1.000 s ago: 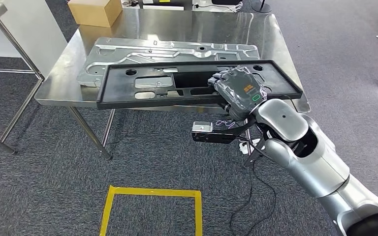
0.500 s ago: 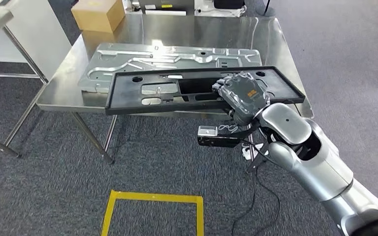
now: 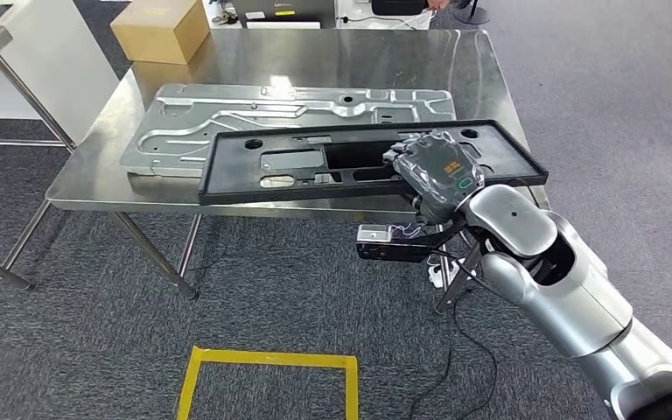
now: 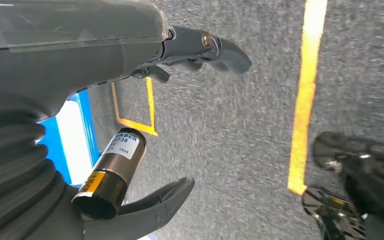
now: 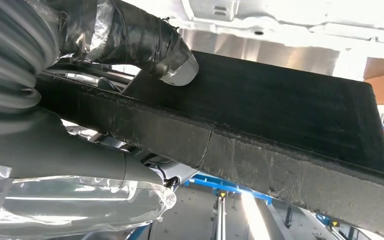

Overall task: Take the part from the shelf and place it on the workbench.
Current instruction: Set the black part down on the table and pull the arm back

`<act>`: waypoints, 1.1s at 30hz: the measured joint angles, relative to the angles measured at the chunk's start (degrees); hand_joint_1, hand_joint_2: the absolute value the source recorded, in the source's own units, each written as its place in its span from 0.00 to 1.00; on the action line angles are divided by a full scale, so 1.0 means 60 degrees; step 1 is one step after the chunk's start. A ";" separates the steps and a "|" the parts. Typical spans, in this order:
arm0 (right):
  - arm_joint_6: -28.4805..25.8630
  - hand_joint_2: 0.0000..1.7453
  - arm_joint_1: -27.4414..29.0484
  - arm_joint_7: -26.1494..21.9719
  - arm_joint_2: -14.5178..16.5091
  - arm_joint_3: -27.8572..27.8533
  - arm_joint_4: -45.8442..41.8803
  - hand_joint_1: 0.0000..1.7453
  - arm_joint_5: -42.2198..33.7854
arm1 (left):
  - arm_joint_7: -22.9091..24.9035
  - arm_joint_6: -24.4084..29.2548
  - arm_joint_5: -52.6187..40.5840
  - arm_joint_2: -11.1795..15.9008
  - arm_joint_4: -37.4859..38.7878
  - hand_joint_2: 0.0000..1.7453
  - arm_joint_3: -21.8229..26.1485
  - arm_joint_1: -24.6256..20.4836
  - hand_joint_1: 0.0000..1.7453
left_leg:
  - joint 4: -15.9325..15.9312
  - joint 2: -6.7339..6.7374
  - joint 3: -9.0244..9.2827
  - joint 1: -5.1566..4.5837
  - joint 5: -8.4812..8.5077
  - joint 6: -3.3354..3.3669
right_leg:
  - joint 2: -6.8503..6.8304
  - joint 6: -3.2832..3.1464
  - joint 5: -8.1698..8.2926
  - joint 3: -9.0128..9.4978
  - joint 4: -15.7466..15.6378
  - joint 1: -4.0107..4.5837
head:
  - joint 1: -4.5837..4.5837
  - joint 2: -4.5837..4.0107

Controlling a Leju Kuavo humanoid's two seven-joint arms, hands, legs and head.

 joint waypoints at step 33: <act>0.0122 1.00 -0.0113 -0.0074 0.0017 0.0034 0.0414 1.00 -0.0058 | -0.0037 0.0138 0.0035 -0.0089 -0.0034 1.00 0.0006 0.0000 0.00 | -0.1614 0.0064 0.0541 0.0019 0.0698 -0.0064 | 0.0004 0.0136 -0.0178 0.0431 -0.0148 0.0009 | 0.0002 0.0000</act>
